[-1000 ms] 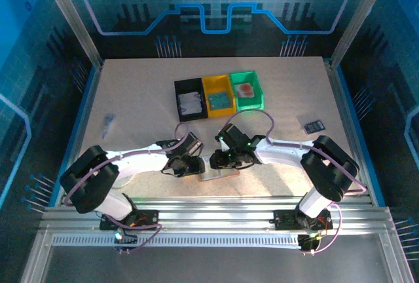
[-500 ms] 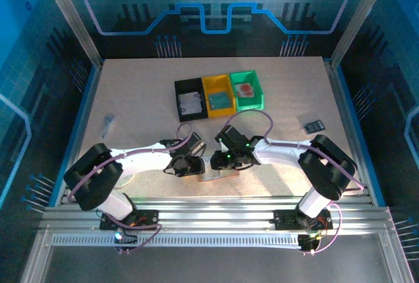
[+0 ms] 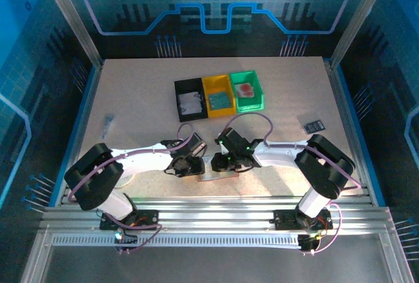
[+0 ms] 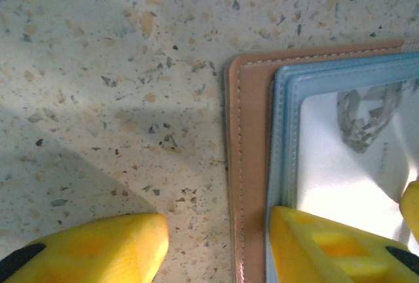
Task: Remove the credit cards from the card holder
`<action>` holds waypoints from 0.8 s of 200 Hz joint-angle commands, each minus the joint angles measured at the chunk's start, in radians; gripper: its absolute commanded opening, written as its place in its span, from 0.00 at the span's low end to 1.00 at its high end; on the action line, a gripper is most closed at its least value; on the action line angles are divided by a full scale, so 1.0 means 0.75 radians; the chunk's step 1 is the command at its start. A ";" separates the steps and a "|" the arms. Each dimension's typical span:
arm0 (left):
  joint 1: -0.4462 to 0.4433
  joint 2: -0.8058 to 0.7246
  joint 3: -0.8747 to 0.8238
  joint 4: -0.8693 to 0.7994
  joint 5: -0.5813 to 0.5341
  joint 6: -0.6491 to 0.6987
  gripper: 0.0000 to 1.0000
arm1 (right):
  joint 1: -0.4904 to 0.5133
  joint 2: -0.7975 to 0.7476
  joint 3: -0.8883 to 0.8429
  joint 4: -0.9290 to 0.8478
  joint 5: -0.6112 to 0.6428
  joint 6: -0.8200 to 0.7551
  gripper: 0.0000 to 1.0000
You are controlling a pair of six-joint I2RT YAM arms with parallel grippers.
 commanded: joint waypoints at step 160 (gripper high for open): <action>-0.052 0.222 -0.146 0.307 0.126 -0.007 0.49 | -0.120 -0.300 -0.184 0.025 -0.031 -0.038 0.00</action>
